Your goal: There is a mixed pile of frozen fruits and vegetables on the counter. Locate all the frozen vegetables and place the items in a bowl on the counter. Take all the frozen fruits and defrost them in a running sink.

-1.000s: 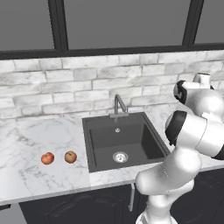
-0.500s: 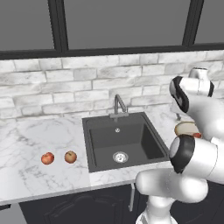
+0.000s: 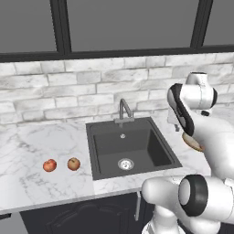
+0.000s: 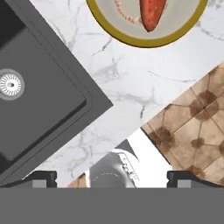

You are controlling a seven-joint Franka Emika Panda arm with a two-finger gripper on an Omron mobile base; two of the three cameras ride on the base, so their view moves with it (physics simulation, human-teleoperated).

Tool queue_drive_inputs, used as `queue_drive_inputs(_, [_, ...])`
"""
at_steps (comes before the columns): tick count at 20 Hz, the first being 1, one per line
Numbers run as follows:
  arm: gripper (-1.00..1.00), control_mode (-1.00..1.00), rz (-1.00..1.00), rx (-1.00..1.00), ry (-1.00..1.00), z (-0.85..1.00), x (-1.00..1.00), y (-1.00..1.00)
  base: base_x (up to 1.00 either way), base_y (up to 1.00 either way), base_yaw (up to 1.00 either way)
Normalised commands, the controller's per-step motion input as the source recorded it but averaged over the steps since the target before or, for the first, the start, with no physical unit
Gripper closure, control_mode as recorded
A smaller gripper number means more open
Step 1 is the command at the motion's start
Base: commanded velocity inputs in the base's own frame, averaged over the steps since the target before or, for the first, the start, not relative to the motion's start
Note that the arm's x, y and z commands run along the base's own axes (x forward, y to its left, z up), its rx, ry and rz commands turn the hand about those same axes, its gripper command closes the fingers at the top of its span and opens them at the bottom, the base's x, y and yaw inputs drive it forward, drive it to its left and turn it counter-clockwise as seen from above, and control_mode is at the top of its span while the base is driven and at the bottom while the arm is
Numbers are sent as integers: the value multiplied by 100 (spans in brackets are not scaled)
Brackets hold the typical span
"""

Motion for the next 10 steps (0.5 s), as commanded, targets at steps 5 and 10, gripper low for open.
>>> queue_drive_inputs(5, [-100, -100, 23, -3, 0, 0, -1, 69, 0, 0, 0])
queue_drive_inputs(10, [-100, -100, 24, -7, 0, 0, 4, 69, 0, 0, 0])
